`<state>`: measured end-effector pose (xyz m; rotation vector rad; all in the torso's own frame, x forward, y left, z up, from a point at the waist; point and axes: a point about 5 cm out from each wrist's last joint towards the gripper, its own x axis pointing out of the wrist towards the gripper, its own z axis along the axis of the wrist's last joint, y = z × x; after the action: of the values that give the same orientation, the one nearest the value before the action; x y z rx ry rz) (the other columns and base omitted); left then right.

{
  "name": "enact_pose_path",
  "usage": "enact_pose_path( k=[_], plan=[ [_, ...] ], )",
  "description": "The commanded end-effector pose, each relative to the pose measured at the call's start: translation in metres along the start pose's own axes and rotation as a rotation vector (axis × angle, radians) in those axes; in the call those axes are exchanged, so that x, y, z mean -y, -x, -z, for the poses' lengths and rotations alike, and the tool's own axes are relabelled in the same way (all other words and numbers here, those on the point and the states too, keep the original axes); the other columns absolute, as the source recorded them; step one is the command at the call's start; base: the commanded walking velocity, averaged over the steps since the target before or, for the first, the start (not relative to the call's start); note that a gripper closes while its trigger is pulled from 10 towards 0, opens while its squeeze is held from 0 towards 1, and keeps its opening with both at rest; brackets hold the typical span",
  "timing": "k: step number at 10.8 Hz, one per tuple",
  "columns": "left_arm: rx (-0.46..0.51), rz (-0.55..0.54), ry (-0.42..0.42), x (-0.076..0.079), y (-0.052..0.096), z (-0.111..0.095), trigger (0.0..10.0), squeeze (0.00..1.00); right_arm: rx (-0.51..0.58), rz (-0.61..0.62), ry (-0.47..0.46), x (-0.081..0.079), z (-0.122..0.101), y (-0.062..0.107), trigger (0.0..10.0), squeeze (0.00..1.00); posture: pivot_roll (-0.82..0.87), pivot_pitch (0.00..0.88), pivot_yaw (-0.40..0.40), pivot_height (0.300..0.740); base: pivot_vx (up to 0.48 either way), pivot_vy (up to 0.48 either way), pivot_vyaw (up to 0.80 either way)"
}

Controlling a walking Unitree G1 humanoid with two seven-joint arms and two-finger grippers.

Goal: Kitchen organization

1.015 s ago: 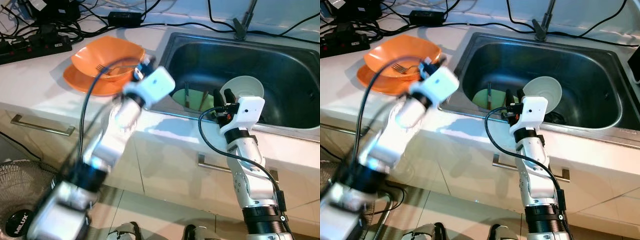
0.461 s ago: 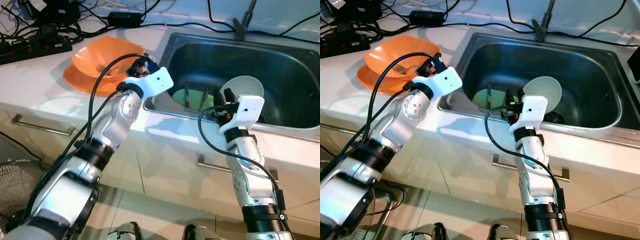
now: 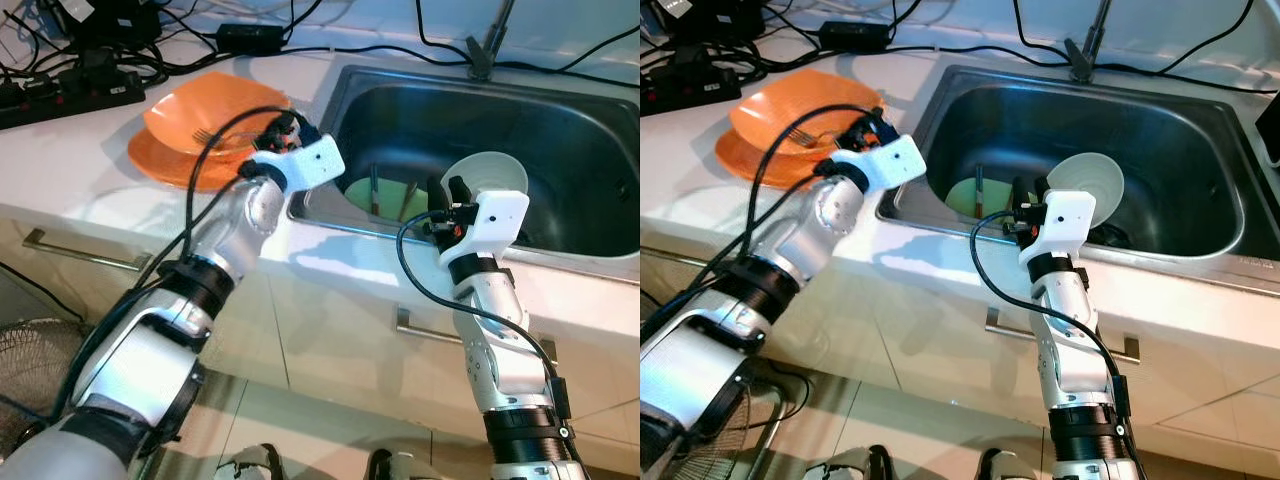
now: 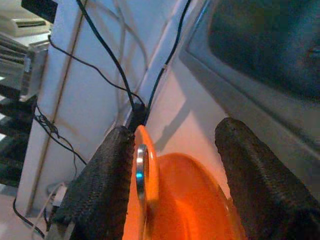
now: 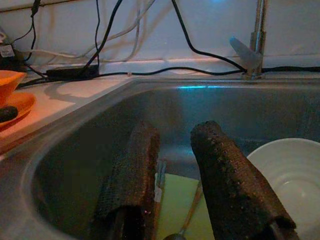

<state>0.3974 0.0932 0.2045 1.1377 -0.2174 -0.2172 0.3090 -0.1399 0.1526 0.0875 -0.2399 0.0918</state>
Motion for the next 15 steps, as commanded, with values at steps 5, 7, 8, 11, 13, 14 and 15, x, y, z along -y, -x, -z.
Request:
enact_pose_path(
  k=[5,7,8,11,13,14,15],
  plan=[
    [0.042,-0.023,-0.028,-0.002,-0.005,-0.009,0.0,0.00,-0.032,0.005,-0.010,-0.002,0.009,0.002,10.0,0.00,0.01,0.024,0.030,0.740,0.000,0.000,0.00],
    [0.033,-0.028,-0.032,-0.004,-0.006,-0.010,0.0,0.00,-0.030,0.005,-0.010,-0.002,0.009,0.000,10.0,0.00,0.01,0.030,0.025,0.740,0.000,0.000,0.00],
    [0.025,-0.032,-0.040,-0.005,-0.006,-0.007,0.0,0.00,-0.029,0.009,-0.010,-0.002,0.009,0.000,10.0,0.00,0.01,0.028,0.026,0.740,0.000,0.000,0.00],
    [0.090,-0.100,-0.104,-0.022,-0.008,-0.019,0.0,0.00,-0.032,0.013,-0.014,-0.001,0.010,-0.001,10.0,0.00,0.01,0.032,0.023,0.740,0.000,0.000,0.00],
    [0.122,-0.124,-0.119,-0.030,-0.008,-0.026,0.0,0.00,-0.036,0.023,-0.019,0.000,0.011,-0.001,10.0,0.00,0.01,0.034,0.024,0.740,0.000,0.000,0.00],
    [0.127,-0.094,-0.097,-0.025,-0.007,-0.026,5.1,0.00,-0.037,0.024,-0.020,0.000,0.011,-0.001,10.0,0.00,0.02,0.034,0.024,0.740,0.000,0.000,0.00],
    [0.143,-0.115,-0.099,-0.025,-0.006,-0.030,0.0,0.79,-0.038,0.024,-0.022,0.000,0.012,-0.001,10.0,0.00,0.02,0.039,0.023,0.740,0.000,0.000,0.00]
  ],
)
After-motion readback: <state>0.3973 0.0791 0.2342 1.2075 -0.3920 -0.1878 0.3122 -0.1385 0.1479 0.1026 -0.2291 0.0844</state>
